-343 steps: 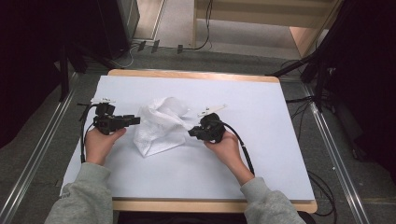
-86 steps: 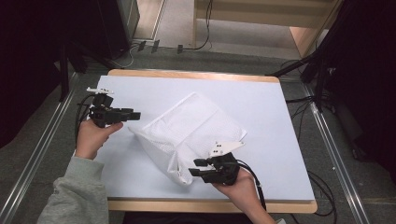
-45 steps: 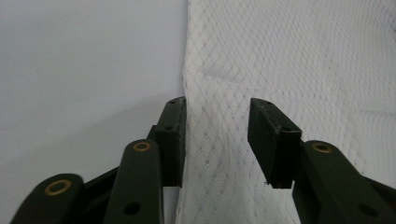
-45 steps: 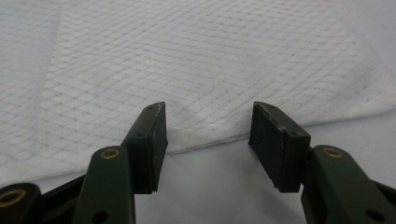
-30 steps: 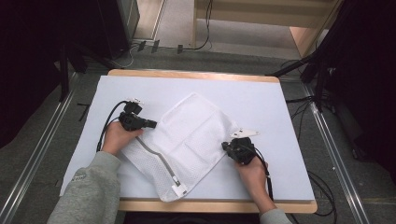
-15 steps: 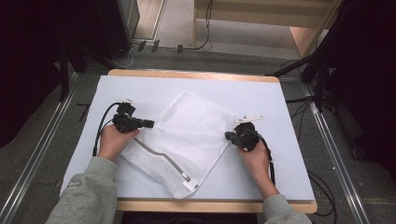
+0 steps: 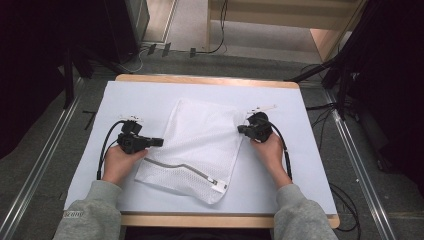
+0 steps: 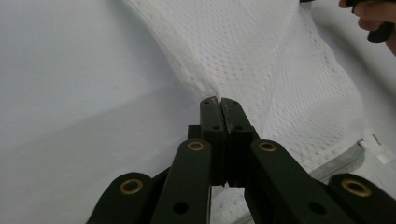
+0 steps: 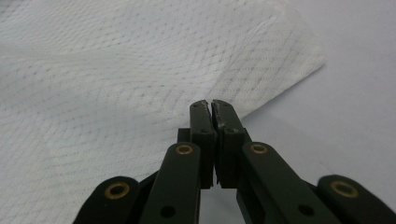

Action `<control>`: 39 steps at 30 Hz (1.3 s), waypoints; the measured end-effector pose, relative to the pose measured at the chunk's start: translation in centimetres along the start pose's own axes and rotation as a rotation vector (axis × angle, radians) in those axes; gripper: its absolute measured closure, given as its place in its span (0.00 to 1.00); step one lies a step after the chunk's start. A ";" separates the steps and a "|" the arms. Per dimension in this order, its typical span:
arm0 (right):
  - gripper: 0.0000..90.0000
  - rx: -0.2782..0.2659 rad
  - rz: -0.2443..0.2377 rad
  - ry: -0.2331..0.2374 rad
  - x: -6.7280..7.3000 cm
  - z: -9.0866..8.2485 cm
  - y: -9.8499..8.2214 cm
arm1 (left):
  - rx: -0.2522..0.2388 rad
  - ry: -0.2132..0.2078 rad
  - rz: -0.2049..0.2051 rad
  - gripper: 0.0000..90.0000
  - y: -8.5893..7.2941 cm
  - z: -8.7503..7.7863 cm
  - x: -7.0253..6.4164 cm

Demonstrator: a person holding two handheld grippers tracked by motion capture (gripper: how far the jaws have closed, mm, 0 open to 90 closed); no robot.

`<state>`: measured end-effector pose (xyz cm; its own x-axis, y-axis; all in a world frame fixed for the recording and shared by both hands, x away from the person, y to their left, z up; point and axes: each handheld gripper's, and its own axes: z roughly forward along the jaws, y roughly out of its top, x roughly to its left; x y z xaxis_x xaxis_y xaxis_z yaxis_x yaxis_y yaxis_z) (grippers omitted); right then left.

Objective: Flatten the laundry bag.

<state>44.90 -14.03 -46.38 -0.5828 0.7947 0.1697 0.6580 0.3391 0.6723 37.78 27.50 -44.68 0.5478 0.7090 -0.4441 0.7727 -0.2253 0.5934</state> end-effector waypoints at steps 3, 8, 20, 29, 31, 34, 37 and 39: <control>1.00 -0.013 0.003 0.011 -0.4 0.6 0.4 | 0.016 0.002 0.006 1.00 -0.6 0.2 -0.4; 0.93 -0.016 0.026 0.016 -0.6 1.0 0.5 | 0.010 0.054 0.022 0.84 -0.7 0.0 -0.2; 0.79 -0.081 0.024 0.048 2.4 -3.5 -1.9 | -0.030 0.081 0.008 0.59 -1.0 -2.0 -0.6; 0.70 -0.039 0.006 0.047 5.1 -3.7 -5.1 | -0.008 0.078 0.013 0.54 -0.6 -1.2 0.2; 0.67 -0.014 -0.011 0.044 5.6 -3.5 -5.5 | -0.010 0.074 0.013 0.54 -0.4 -0.9 0.5; 0.66 -0.007 -0.020 0.040 6.2 -3.4 -5.8 | -0.001 0.066 0.001 0.55 -0.1 -0.4 0.9; 0.64 -0.003 -0.030 0.034 6.7 -3.1 -6.1 | 0.022 0.061 0.002 0.58 0.1 0.2 1.0; 0.67 -0.004 -0.052 0.010 7.0 -3.0 -6.1 | 0.028 0.072 0.006 0.62 0.2 0.7 0.9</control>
<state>35.39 -12.03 -47.16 -0.6210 0.7709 0.1415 0.6249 0.3779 0.6832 38.64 27.66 -45.43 0.5288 0.7533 -0.3910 0.7789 -0.2478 0.5761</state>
